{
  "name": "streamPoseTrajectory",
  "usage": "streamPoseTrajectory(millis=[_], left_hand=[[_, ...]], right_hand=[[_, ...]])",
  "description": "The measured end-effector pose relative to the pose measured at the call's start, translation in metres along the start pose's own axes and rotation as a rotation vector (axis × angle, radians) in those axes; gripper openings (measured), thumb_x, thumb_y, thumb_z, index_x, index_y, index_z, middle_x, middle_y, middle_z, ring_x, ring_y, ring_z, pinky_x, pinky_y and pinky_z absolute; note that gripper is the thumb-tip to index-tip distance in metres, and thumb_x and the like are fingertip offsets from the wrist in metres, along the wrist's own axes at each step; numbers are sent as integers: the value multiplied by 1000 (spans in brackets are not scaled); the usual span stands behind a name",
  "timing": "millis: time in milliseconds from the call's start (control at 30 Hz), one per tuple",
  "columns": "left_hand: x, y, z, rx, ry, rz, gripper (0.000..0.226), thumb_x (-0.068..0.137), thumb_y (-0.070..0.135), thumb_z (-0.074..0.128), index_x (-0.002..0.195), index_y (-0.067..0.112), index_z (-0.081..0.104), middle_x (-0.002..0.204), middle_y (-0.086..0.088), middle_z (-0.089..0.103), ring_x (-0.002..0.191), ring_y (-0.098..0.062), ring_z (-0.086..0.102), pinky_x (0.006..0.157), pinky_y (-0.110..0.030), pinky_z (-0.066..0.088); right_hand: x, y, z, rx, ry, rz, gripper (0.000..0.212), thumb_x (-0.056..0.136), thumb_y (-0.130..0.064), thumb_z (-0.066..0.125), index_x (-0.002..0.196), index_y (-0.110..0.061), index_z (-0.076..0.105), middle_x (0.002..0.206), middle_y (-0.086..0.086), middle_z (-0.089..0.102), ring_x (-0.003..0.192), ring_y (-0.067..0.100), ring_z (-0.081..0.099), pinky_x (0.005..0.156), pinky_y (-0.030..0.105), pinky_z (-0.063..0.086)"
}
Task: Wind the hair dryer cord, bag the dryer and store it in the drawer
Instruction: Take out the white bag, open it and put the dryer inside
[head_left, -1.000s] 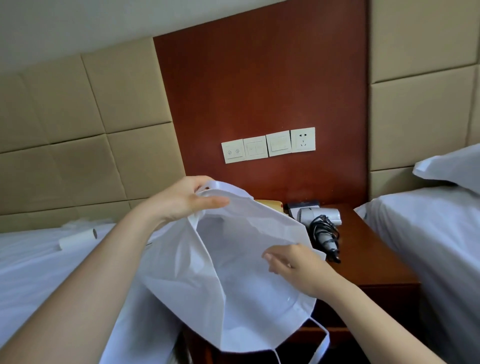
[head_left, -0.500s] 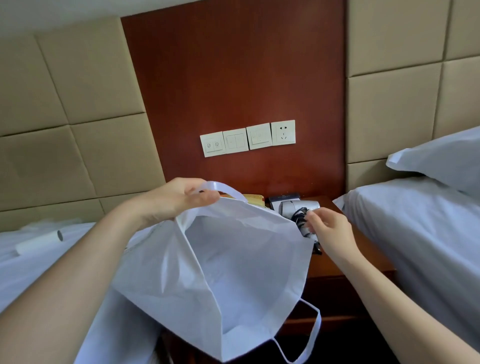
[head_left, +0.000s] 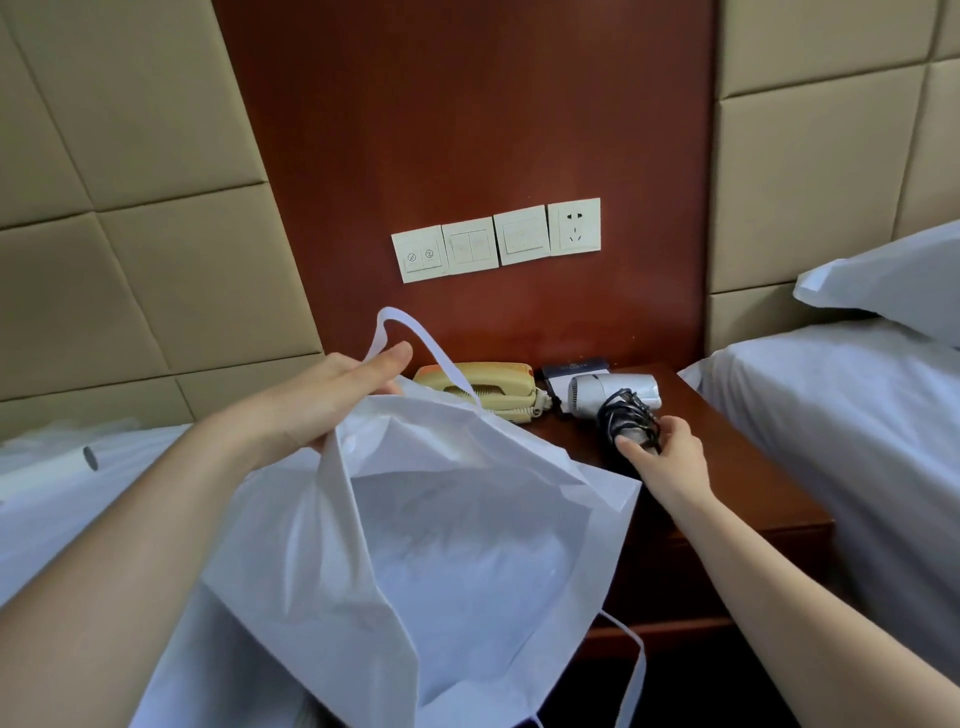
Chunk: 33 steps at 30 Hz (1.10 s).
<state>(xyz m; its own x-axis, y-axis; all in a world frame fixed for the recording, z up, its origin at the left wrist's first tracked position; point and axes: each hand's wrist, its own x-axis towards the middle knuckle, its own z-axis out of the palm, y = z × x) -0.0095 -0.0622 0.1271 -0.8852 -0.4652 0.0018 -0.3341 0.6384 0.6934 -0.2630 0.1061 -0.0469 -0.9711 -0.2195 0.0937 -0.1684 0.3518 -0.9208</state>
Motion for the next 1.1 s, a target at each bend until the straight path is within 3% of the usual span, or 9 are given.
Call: streamPoseTrajectory(millis=[167,300,400,533,700,900,1100], left_hand=[[5,-8,2,-19,-34,-28,76,63,77,32,80,17,76,99,-27,66,79,-26,60,77,-35,44],[11,-15,4,-47,-47,-44,76,66,74,32,84,15,77,101,-23,68,81,-26,63,76,-33,47],[16,-20,1,-40,-47,-23,81,70,84,34,83,17,76,99,-23,69,78,-25,63,75,-34,46],[14,-24,-1,-22,-41,-7,84,53,90,35,81,24,78,92,-14,73,76,-22,67,79,-37,50],[16,-22,2,-46,85,-18,65,82,70,26,74,32,78,77,-4,75,60,-9,65,62,-26,49],[14,-27,3,-72,100,-27,74,76,78,31,70,20,76,67,-7,63,53,-10,58,51,-21,43],[12,-27,4,-81,155,-40,68,86,67,31,78,16,76,66,-2,67,59,-14,61,59,-29,44]], right_hand=[[3,-8,13,-238,16,6,85,76,-47,70,142,-19,24,137,13,45,122,38,48,93,43,40],[13,-13,13,-372,20,17,87,75,-46,71,141,-20,21,134,14,46,120,41,48,92,44,41],[17,-15,13,-444,8,33,87,75,-46,71,141,-18,22,135,15,39,119,44,47,91,45,41],[23,-17,15,-480,-2,35,85,74,-53,69,136,-9,30,134,15,32,119,43,45,90,45,41],[32,-20,14,-583,-34,47,96,72,-68,61,139,-6,28,136,18,45,123,39,46,92,43,41],[39,-18,16,-486,-41,54,86,76,-53,66,135,0,30,132,21,48,122,40,46,92,42,42],[42,-9,7,-330,-56,39,73,77,-48,65,127,0,41,126,20,54,116,40,51,88,38,42]])
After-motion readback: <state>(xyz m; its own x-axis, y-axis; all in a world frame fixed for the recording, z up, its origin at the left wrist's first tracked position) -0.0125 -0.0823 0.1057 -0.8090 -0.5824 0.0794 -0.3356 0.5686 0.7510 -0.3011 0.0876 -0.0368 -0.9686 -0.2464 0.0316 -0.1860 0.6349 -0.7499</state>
